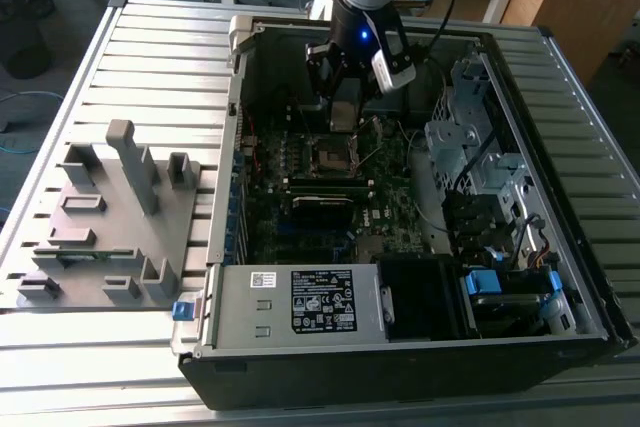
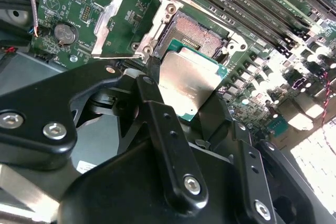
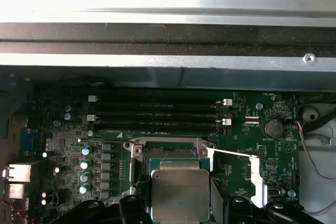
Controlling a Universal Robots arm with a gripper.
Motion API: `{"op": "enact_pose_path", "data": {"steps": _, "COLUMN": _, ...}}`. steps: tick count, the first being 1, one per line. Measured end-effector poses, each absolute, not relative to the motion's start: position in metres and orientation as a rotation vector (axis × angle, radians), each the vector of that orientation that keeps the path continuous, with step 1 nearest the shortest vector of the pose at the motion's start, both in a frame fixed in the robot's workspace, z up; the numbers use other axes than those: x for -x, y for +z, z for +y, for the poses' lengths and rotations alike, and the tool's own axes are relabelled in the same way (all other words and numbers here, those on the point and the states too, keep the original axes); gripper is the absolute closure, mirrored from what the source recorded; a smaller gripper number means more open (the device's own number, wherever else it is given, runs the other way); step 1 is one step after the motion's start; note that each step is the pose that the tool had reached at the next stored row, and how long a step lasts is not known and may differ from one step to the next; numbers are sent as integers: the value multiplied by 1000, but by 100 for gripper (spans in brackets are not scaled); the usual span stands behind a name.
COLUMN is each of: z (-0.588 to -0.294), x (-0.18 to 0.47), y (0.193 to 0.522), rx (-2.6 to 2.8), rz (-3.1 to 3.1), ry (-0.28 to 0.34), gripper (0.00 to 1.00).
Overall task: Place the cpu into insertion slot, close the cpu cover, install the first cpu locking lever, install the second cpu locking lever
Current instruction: 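Place the cpu into insertion slot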
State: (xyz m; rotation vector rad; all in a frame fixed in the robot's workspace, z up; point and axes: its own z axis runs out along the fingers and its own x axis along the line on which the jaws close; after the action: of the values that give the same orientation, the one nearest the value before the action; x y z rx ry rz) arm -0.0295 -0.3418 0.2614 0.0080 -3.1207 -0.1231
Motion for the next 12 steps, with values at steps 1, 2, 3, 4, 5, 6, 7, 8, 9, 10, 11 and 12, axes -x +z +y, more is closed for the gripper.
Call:
{"op": "enact_pose_path", "data": {"steps": 1, "z": -342, "x": 30, "y": 261, "rx": -8, "rz": -3121, "ry": -123, "gripper": 46}}
{"op": "enact_pose_path", "data": {"steps": 2, "z": -342, "x": 30, "y": 260, "rx": -9, "rz": -3121, "ry": -123, "gripper": 46}}
{"op": "enact_pose_path", "data": {"steps": 3, "z": -342, "x": 30, "y": 260, "rx": -9, "rz": -3121, "ry": -123, "gripper": 46}}
{"op": "enact_pose_path", "data": {"steps": 4, "z": -342, "x": 30, "y": 259, "rx": -10, "rz": -3121, "ry": -123, "gripper": 46}}
{"op": "enact_pose_path", "data": {"steps": 5, "z": -342, "x": 30, "y": 259, "rx": -10, "rz": -3121, "ry": -123, "gripper": 46}}
{"op": "enact_pose_path", "data": {"steps": 6, "z": -342, "x": 30, "y": 259, "rx": -11, "rz": -3121, "ry": -123, "gripper": 46}}
{"op": "enact_pose_path", "data": {"steps": 7, "z": -342, "x": 30, "y": 258, "rx": -11, "rz": -3121, "ry": -123, "gripper": 46}}
{"op": "enact_pose_path", "data": {"steps": 8, "z": -342, "x": 30, "y": 258, "rx": -12, "rz": -3121, "ry": -123, "gripper": 46}}
{"op": "enact_pose_path", "data": {"steps": 9, "z": -342, "x": 30, "y": 257, "rx": -12, "rz": -3121, "ry": -123, "gripper": 46}}
{"op": "enact_pose_path", "data": {"steps": 10, "z": -342, "x": 30, "y": 257, "rx": -12, "rz": -3121, "ry": -123, "gripper": 46}}
{"op": "enact_pose_path", "data": {"steps": 11, "z": -342, "x": 30, "y": 257, "rx": -13, "rz": -3121, "ry": -123, "gripper": 46}}
{"op": "enact_pose_path", "data": {"steps": 12, "z": -342, "x": 30, "y": 256, "rx": -13, "rz": -3121, "ry": -122, "gripper": 46}}
